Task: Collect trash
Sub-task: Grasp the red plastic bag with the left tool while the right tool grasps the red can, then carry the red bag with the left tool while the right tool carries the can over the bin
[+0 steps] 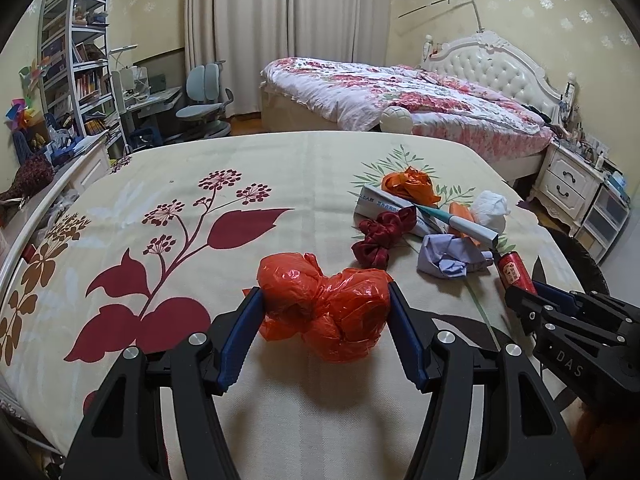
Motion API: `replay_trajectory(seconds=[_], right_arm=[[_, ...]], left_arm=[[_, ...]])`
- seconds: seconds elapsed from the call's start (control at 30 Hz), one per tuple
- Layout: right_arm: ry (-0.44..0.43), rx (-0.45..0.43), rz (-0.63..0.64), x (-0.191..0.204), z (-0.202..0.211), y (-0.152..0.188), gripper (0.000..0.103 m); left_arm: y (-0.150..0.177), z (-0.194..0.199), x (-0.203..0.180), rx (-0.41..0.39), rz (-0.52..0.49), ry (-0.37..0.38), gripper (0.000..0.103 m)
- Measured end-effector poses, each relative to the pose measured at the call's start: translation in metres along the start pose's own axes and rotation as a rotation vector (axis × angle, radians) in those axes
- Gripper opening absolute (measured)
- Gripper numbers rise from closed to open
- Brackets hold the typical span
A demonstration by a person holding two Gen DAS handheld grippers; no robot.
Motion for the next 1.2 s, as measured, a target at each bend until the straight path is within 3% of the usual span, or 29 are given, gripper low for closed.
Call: replay_trajectory(seconds=[0.53, 0.9, 1.2], right_arm=[[0.079, -0.072, -0.071, -0.055, 0.035, 0.000, 0.026], [0.185, -0.120, -0.128, -0.117, 0.063, 0.001, 0.026], [0.276, -0.129, -0.168, -0.168, 0.073, 0.009, 0.026]], left_arm=[[-0.004, 0.019, -0.048, -0.029, -0.035, 0.098, 0.062], [-0.010, 0.034, -0.127, -0.062, -0.115, 0.233, 0.062], [-0.009, 0.024, -0.193, -0.065, -0.175, 0.315, 0.062]])
Point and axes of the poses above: each gripper's, at about its wrist camera, not at the fingertips, and z roughly against the way its jaws point, x to its left, y to its underside, the point moved 9 cm from there along -z, roughly the way its jaws point, and after that the axes turned 13 degrees about z, right-handed, at the moved point
